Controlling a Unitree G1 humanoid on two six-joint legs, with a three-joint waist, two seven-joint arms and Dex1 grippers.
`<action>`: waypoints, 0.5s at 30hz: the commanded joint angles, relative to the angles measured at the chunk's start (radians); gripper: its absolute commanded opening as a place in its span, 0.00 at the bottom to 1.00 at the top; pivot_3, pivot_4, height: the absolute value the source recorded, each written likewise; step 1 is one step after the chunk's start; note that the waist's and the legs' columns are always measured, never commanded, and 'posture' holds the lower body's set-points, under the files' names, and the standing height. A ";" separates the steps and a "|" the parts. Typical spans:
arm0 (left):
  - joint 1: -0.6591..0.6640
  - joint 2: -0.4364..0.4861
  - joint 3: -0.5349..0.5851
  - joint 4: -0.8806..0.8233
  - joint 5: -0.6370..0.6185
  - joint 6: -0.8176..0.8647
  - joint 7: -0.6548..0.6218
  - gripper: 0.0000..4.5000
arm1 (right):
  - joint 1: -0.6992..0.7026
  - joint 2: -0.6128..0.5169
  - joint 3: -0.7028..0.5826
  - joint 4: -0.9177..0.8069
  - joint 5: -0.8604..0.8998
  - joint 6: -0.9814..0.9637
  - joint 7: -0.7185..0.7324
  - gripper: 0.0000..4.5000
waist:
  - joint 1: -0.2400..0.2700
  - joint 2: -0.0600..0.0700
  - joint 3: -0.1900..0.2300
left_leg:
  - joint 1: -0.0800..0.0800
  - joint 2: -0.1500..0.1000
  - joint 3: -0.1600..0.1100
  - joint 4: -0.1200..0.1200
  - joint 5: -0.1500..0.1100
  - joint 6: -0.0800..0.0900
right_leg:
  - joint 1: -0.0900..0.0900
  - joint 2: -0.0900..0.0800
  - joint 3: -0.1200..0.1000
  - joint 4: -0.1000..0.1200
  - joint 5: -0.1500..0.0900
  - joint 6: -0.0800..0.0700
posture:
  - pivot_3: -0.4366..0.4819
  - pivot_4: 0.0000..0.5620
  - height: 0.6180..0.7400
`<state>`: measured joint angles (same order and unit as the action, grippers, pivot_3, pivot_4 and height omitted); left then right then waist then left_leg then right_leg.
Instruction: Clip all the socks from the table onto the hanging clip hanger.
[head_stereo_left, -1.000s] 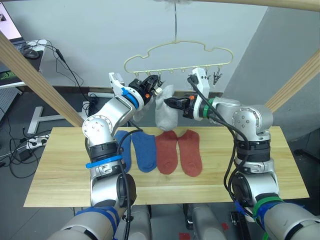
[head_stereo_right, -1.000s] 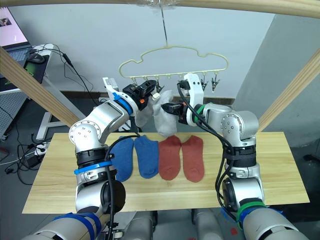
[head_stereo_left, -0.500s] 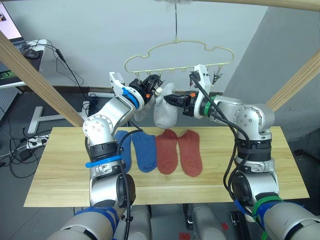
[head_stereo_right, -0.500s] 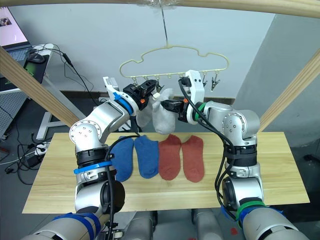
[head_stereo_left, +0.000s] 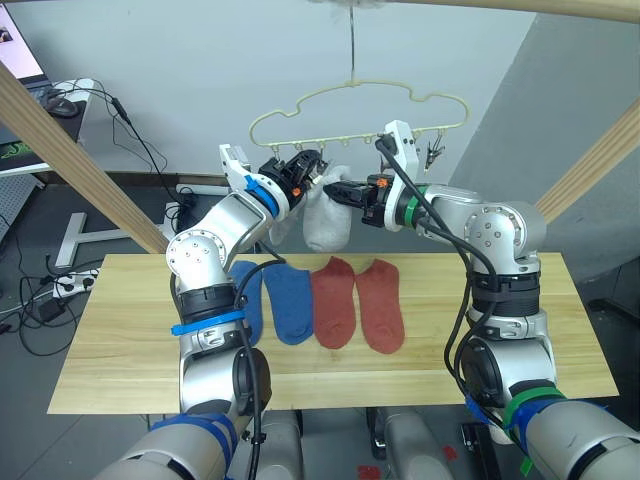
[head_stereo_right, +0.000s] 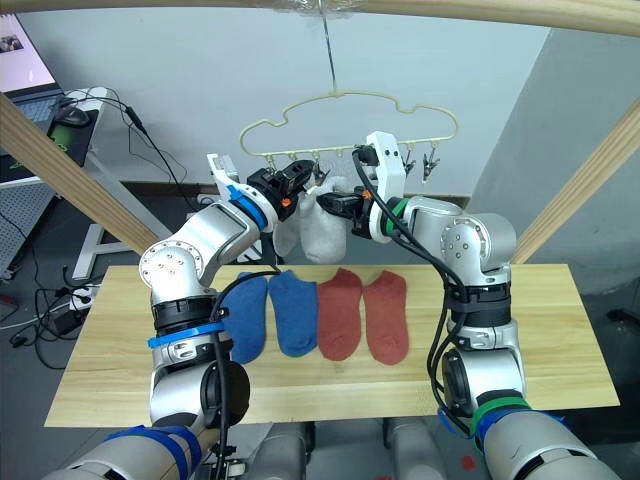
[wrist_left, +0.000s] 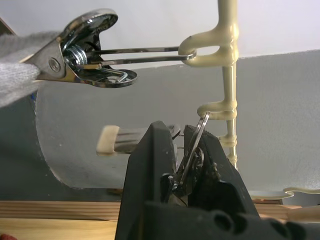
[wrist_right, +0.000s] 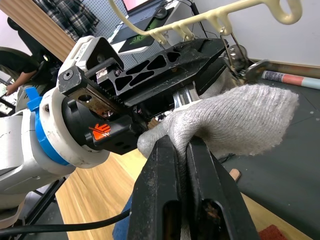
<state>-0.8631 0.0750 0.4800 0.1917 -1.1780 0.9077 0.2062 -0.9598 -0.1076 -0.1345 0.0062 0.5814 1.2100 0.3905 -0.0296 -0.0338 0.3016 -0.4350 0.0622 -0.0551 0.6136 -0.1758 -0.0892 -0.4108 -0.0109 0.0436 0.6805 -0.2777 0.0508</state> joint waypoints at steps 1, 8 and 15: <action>0.003 -0.002 -0.001 -0.019 -0.021 -0.001 -0.004 0.42 | -0.025 0.001 -0.004 -0.022 0.025 -0.017 0.003 0.01 | 0.001 0.000 0.000 | 0.000 0.000 0.000 0.000 0.000 0.000 | 0.000 0.000 0.000 0.000 0.000 0.000 | 0.50 0.40 1.00; -0.001 0.002 0.001 -0.013 -0.028 0.006 -0.003 0.54 | -0.018 -0.003 -0.007 -0.032 0.027 -0.011 0.001 0.01 | 0.001 0.000 0.000 | -0.001 0.000 0.000 -0.001 0.000 0.000 | -0.001 0.000 0.000 0.000 0.000 0.000 | 0.49 0.39 1.00; -0.003 0.010 0.002 -0.016 -0.035 0.014 -0.009 0.54 | -0.006 -0.008 -0.011 -0.044 0.028 -0.002 -0.005 0.01 | 0.001 0.000 0.000 | -0.001 0.000 0.000 -0.001 0.000 0.000 | -0.001 0.000 0.000 0.000 0.000 0.000 | 0.49 0.39 1.00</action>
<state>-0.8534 0.0768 0.4801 0.1972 -1.1817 0.9136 0.2068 -0.9596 -0.1104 -0.1350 0.0058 0.5818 1.2116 0.3867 -0.0286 -0.0338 0.3016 -0.4359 0.0621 -0.0551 0.6130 -0.1758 -0.0892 -0.4117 -0.0111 0.0433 0.6803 -0.2777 0.0507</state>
